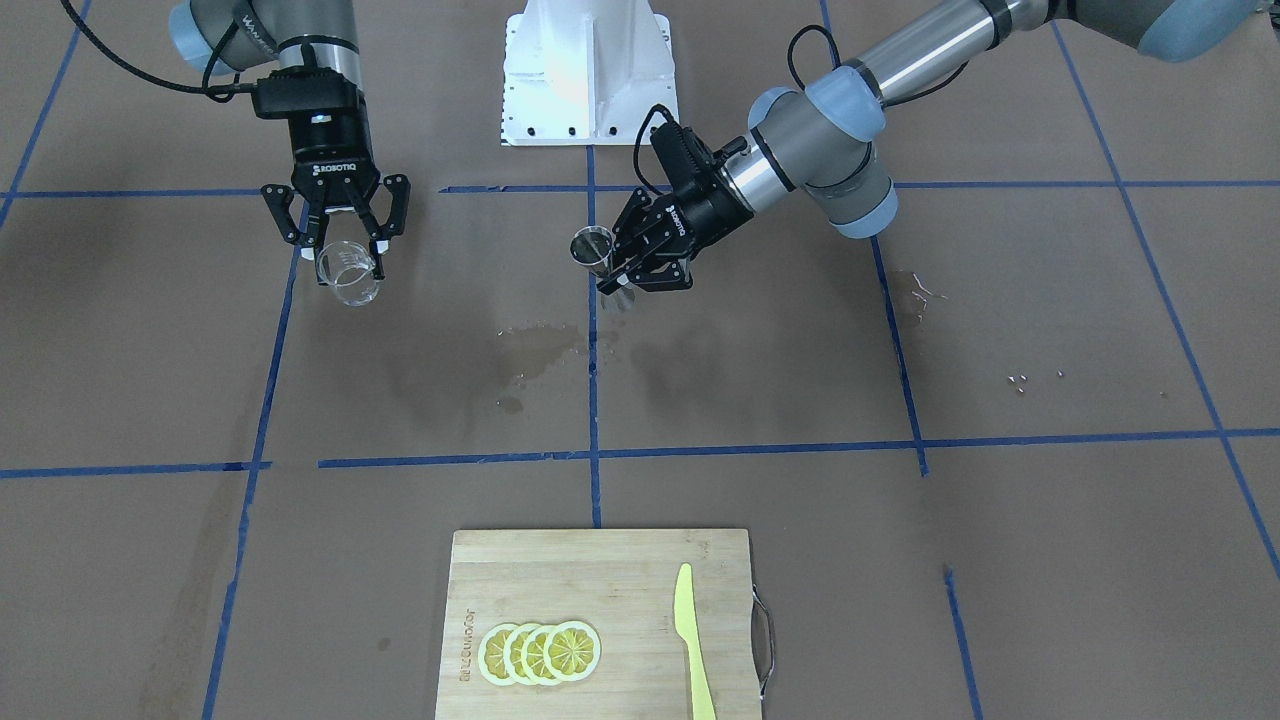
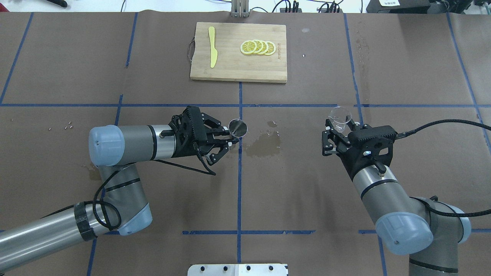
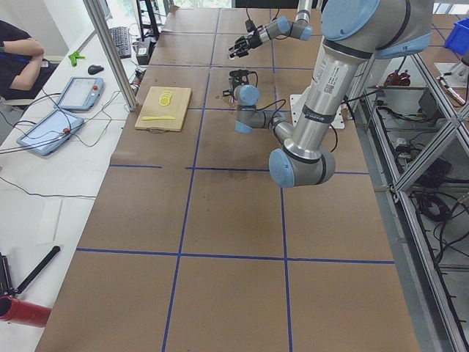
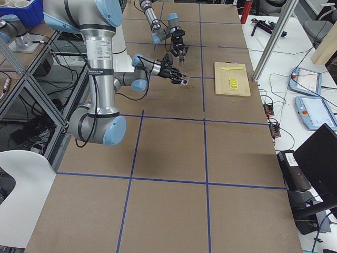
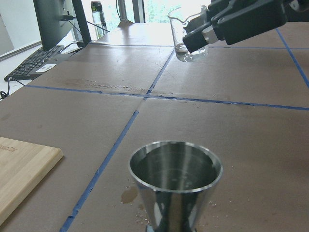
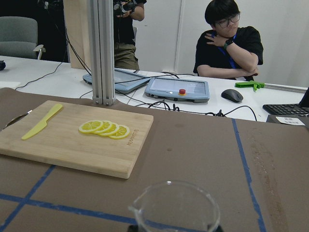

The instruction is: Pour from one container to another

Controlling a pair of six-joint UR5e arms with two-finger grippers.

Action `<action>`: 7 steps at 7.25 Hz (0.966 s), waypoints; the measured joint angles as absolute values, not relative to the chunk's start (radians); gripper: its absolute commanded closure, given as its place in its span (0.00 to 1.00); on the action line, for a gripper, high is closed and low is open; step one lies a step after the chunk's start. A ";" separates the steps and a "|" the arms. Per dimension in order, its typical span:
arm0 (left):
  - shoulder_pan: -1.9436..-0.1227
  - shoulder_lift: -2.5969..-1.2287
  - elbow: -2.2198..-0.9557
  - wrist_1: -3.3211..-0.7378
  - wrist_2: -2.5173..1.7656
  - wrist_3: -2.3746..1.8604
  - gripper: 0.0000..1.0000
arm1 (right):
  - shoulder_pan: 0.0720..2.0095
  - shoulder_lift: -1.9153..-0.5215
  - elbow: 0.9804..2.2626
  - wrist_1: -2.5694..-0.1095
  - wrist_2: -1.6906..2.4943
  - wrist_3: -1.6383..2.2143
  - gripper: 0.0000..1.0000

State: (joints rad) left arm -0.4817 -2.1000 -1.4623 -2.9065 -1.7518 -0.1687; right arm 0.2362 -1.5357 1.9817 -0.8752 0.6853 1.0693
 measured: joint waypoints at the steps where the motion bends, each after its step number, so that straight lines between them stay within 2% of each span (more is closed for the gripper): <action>1: -0.481 -2.100 -1.462 -2.906 -1.752 -0.169 1.00 | 0.236 -1.566 1.925 -0.777 0.676 1.072 1.00; 5: -0.481 -2.100 -1.463 -2.906 -1.752 -0.170 1.00 | 0.232 -1.608 1.598 -0.361 0.574 1.078 1.00; 7: -0.480 -2.100 -1.463 -2.906 -1.752 -0.169 1.00 | 0.222 -1.609 1.527 -0.289 0.540 1.078 1.00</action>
State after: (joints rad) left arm -0.4803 -2.1000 -1.4627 -2.9057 -1.7518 -0.1692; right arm 0.2225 -1.6091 1.5270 -0.2888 0.5398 1.0784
